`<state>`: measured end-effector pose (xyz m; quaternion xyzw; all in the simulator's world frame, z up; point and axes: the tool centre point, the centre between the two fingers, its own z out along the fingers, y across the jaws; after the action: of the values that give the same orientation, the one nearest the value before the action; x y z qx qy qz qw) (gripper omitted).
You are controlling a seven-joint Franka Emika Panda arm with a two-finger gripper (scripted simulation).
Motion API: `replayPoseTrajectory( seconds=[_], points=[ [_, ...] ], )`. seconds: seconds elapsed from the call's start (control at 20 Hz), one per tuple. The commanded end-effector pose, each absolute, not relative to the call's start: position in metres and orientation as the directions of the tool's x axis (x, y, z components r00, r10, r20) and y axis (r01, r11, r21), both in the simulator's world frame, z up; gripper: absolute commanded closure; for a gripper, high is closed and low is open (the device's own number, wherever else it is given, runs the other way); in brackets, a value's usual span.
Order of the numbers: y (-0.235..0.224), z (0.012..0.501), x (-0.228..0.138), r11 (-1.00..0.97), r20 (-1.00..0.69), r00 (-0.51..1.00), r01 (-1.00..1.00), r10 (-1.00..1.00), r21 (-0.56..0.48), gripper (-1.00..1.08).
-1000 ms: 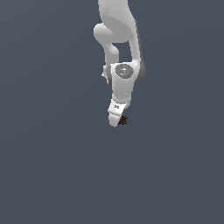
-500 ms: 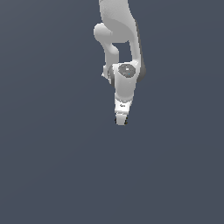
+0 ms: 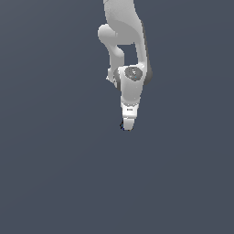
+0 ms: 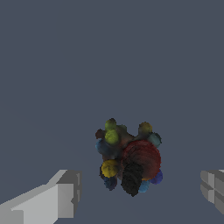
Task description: Pick up the object and move it to a goal position.
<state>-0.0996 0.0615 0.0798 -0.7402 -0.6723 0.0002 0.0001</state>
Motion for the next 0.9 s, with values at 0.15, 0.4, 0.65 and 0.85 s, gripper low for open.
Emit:
replayPoseTrajectory(
  seconds=[0.15,0.4,0.65,0.85],
  points=[
    [0.061,0.073,-0.100,-0.095,0.000,0.095,0.995,0.995,0.000,-0.92],
    [0.062,0.052,-0.101,-0.092,0.000,0.092,0.996,0.996,-0.001,-0.92],
    [0.062,0.034,-0.101,-0.090,0.000,0.090,0.996,0.996,0.000,-0.92],
    [0.061,0.029,-0.101,-0.090,0.000,0.090,0.996,0.996,0.000,-0.92]
  ],
)
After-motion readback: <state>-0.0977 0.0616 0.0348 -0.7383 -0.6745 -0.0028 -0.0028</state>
